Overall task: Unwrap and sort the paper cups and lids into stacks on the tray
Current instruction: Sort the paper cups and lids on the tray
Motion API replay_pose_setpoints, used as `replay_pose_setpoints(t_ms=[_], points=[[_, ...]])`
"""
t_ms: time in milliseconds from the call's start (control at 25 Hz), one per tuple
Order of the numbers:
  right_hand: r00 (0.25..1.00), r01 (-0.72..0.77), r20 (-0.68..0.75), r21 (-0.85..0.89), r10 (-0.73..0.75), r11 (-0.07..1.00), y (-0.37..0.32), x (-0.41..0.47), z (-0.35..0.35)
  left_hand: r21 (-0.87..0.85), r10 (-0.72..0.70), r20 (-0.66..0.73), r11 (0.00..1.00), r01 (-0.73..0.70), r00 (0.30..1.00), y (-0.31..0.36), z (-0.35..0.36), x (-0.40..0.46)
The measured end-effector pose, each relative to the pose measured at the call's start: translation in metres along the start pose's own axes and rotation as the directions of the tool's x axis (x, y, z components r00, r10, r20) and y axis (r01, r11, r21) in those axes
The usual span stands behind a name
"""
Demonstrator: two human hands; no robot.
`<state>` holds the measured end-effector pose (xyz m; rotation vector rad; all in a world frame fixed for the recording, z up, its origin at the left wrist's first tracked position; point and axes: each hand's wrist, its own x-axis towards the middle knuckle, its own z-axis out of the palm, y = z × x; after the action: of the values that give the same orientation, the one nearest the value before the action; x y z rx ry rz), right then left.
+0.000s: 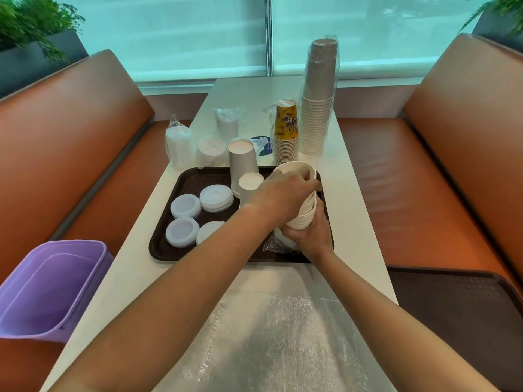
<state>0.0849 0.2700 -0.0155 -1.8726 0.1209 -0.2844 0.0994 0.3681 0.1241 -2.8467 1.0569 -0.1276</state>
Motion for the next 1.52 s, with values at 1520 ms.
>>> replay_pose_setpoints(t_ms=[1520], points=[[0.998, 0.06, -0.008, -0.099, -0.061, 0.993, 0.001, -0.004, -0.003, -0.934, -0.808, 0.049, 0.17, 0.313, 0.588, -0.064, 0.087, -0.008]])
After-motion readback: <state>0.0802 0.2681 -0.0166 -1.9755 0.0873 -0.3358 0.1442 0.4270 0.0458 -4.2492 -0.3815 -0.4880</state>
